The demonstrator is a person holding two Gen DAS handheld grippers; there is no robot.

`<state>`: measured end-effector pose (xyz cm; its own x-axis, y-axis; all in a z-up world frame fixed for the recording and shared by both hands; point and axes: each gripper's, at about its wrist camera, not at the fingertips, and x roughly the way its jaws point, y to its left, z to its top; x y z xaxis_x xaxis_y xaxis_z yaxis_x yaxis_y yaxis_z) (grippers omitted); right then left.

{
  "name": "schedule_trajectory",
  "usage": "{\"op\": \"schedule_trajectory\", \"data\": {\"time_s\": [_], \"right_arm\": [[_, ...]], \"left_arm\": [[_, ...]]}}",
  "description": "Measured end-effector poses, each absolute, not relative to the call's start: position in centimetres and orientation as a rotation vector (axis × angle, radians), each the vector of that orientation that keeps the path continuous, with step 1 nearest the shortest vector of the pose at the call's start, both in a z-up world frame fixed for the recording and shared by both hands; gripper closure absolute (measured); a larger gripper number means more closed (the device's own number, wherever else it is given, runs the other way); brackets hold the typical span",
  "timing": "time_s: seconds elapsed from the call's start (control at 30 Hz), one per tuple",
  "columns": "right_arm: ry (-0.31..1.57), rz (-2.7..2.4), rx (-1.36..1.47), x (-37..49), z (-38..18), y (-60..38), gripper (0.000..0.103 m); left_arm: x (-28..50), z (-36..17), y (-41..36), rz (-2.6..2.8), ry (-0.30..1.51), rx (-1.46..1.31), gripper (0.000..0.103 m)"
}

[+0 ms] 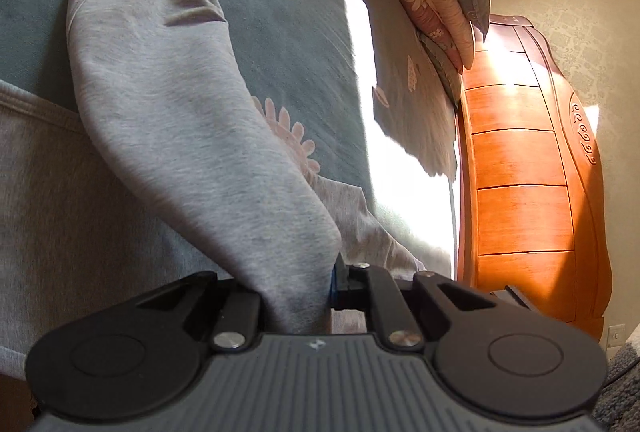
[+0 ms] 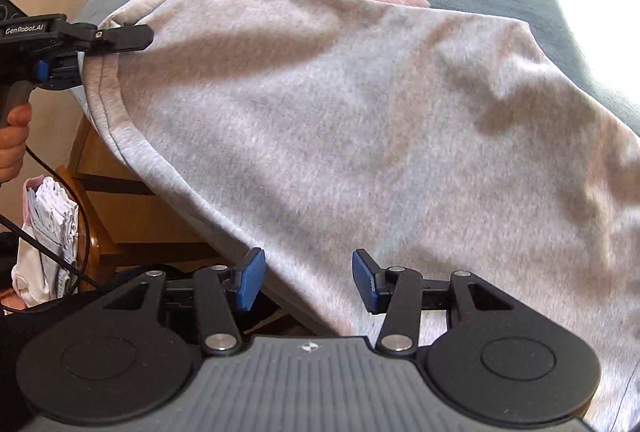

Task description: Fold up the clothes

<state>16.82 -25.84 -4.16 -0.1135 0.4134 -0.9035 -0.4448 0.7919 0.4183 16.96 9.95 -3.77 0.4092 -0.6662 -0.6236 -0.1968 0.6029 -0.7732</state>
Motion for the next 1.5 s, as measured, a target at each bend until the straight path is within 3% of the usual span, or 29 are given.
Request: {"op": "schedule_trajectory", "data": {"time_s": [0.2, 0.43, 0.53, 0.6, 0.67, 0.73, 0.8, 0.87, 1.2, 1.5], "right_arm": [[1.513, 0.613, -0.098, 14.3, -3.8, -29.1, 0.050], [1.240, 0.822, -0.794, 8.0, -5.9, -26.5, 0.052], [1.129, 0.887, -1.001, 5.9, -6.9, -26.2, 0.069], [1.098, 0.913, -1.059, 5.2, -7.1, -26.3, 0.087], [1.069, 0.936, -1.112, 4.6, -7.3, -26.4, 0.090], [1.096, 0.946, -1.112, 4.8, -7.4, -26.7, 0.090], [1.130, 0.950, -1.098, 5.1, -7.4, -26.9, 0.079], [1.150, 0.945, -1.071, 5.6, -7.1, -27.3, 0.074], [1.344, 0.904, -0.589, 10.2, -5.4, -27.1, 0.077], [1.442, 0.995, -0.371, 11.2, -7.7, -23.1, 0.079]], "left_arm": [[16.9, -4.0, 10.6, -0.316, 1.154, -0.916, 0.093], [17.5, -3.2, 10.3, -0.333, 1.150, -0.888, 0.093], [17.2, -3.1, 10.3, -0.336, 1.158, -0.876, 0.093], [16.8, -3.3, 10.4, -0.322, 1.166, -0.880, 0.093], [16.2, -3.6, 10.5, -0.306, 1.178, -0.875, 0.093], [15.8, -4.2, 10.5, -0.304, 1.190, -0.853, 0.093], [15.5, -5.2, 10.6, -0.298, 1.208, -0.814, 0.093], [15.5, -6.9, 10.6, -0.287, 1.246, -0.763, 0.092], [15.8, -10.3, 9.8, -0.330, 1.318, -0.489, 0.089], [15.5, -10.7, 11.5, -0.336, 1.358, -0.485, 0.081]]}}
